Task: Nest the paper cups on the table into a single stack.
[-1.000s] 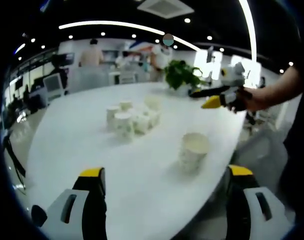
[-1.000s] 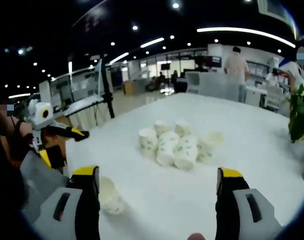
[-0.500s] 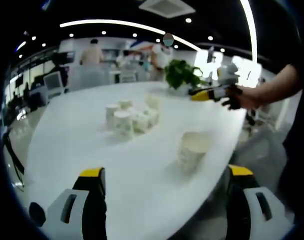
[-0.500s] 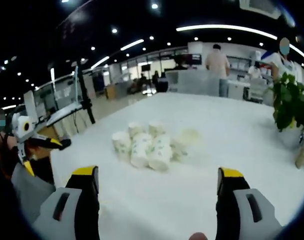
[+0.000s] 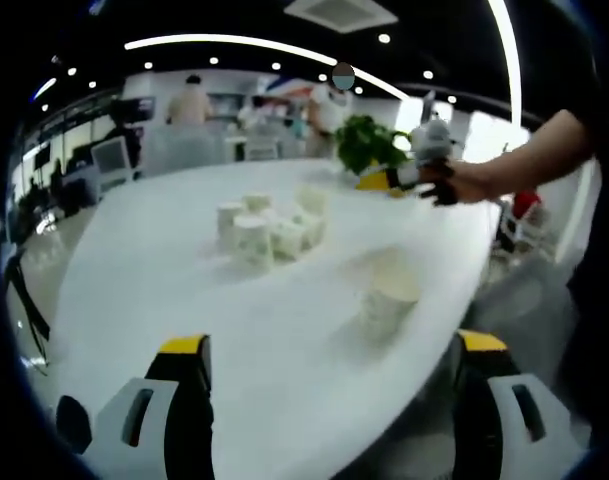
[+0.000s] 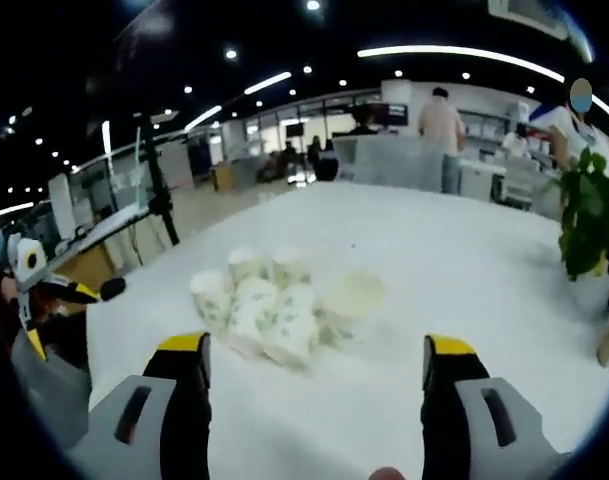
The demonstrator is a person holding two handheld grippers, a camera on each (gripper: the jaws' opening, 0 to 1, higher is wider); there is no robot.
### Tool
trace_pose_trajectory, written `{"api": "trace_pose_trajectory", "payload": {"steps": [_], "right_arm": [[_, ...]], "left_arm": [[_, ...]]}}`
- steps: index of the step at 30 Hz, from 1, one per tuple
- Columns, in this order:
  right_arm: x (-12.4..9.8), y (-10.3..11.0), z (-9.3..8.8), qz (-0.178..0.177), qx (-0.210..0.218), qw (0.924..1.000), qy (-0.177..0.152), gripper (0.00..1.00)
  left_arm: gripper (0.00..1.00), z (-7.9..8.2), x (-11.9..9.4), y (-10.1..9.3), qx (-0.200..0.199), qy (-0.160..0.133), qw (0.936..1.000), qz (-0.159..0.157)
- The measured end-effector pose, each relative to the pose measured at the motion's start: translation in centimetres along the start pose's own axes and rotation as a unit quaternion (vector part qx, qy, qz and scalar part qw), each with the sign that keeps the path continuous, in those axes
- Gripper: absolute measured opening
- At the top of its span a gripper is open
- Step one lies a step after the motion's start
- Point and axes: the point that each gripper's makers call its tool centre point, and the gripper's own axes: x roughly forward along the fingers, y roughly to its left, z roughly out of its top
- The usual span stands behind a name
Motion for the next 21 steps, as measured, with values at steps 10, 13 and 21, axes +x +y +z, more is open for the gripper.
{"api": "trace_pose_trajectory", "payload": {"steps": [10, 13, 21], "right_arm": [[4.1, -1.3, 0.9, 0.010, -0.028, 0.9995, 0.013, 0.77], [5.2, -2.2, 1.2, 0.007, -0.027, 0.9995, 0.014, 0.77], [7.6, -3.9, 0.7, 0.006, -0.027, 0.9993, 0.027, 0.71]], "left_arm": [[0.99, -0.7, 0.0, 0.2, -0.013, 0.007, 0.9999, 0.008], [0.99, -0.5, -0.2, 0.6, -0.018, 0.003, 0.9997, 0.014], [0.99, -0.7, -0.5, 1.2, -0.028, 0.006, 0.9993, 0.024]]}}
